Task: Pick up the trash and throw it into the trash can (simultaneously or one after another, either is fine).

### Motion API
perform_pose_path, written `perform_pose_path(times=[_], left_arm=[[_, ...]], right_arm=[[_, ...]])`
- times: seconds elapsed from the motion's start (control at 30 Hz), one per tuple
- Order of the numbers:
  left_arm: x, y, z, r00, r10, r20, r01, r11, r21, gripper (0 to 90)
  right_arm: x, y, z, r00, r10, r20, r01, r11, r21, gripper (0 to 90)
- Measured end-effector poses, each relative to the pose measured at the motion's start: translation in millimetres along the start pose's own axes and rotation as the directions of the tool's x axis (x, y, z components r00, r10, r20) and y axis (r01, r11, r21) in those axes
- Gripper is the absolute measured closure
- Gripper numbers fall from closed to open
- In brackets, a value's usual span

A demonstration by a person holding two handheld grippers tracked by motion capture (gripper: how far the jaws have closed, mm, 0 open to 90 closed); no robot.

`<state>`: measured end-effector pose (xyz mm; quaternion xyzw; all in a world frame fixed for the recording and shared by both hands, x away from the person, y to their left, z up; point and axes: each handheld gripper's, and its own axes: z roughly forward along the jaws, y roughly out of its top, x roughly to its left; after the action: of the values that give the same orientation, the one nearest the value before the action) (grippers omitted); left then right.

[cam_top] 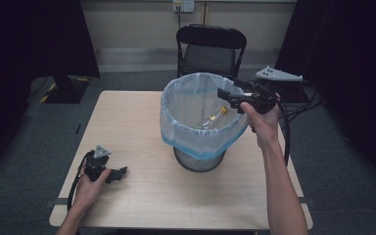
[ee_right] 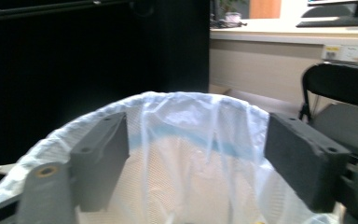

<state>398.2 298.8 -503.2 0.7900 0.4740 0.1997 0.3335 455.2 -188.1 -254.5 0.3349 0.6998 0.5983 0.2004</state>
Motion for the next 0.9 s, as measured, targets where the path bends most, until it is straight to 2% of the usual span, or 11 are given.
perform_pose_path(times=[0.2,0.6,0.77,0.9], left_arm=[[0.0,0.0,0.1,1.0,-0.001,0.002,0.001,1.0,0.0,0.3],[0.0,0.0,0.1,1.0,-0.001,0.002,0.001,1.0,0.0,0.3],[0.0,0.0,0.1,1.0,-0.001,0.002,0.001,1.0,0.0,0.3],[0.0,0.0,0.1,1.0,-0.001,0.002,0.001,1.0,0.0,0.3]], right_arm=[[-5.0,0.4,-2.6,0.9997,0.022,-0.004,-0.022,1.0,-0.002,15.8],[-17.9,2.6,-13.4,0.9993,0.033,0.019,-0.032,0.999,-0.02,15.5],[-23.1,2.5,-19.0,0.9977,0.034,0.058,-0.032,0.999,-0.031,17.2],[-30.0,1.9,-26.3,0.9942,0.054,0.093,-0.05,0.998,-0.05,18.6]])
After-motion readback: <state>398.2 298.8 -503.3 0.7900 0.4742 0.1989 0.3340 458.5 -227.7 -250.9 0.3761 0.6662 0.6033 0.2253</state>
